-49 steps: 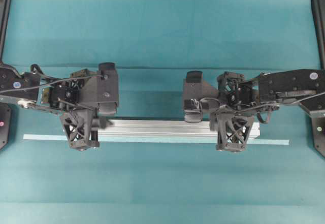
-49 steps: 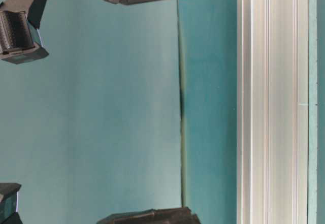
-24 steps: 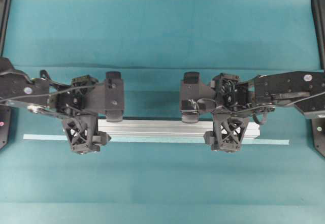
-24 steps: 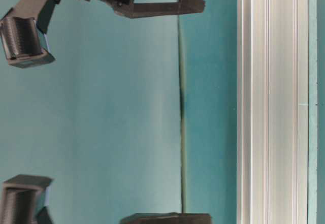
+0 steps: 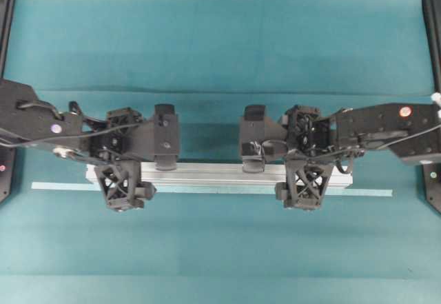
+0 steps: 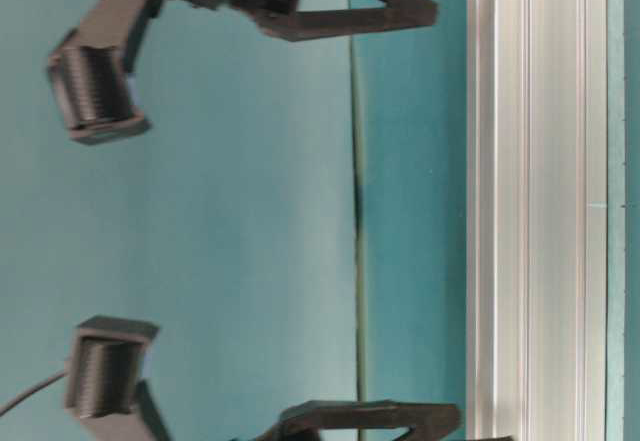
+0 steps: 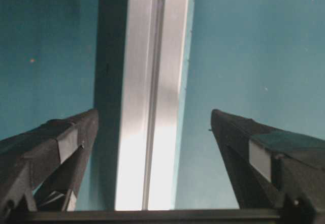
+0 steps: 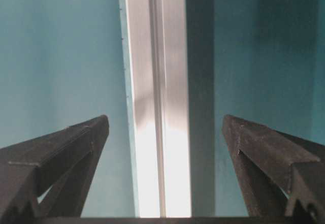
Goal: Lift the metal rail with both hands.
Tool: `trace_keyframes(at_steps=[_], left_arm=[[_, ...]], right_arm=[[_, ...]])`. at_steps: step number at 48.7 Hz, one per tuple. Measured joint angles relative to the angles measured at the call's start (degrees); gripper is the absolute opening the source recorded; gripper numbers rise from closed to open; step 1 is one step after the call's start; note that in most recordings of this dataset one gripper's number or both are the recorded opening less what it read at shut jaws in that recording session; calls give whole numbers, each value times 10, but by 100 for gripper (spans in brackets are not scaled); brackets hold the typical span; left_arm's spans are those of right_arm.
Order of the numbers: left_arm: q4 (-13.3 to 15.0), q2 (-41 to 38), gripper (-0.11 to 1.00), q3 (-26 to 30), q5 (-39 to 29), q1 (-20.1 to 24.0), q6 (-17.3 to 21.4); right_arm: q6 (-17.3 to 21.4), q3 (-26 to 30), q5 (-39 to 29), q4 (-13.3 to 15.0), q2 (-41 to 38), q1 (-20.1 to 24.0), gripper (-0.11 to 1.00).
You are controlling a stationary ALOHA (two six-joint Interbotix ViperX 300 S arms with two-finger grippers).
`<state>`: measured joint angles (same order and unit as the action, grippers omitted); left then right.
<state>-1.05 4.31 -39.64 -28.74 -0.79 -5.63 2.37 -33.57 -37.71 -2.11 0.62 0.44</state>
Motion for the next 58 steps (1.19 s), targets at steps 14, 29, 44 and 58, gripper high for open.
trace_keyframes(at_steps=[14, 29, 44, 58], left_arm=[[-1, -54, 99, -4, 25, 0, 27], [0, -70, 99, -4, 47, 0, 29], [-1, -70, 80, -5, 44, 0, 30], [-1, -70, 36, -7, 33, 1, 33]], right_arm=[[0, -17, 39, 0, -33, 4, 96], [0, -28, 68, 0, -50, 5, 96], [0, -33, 68, 0, -50, 4, 75], [0, -34, 61, -2, -50, 4, 39]])
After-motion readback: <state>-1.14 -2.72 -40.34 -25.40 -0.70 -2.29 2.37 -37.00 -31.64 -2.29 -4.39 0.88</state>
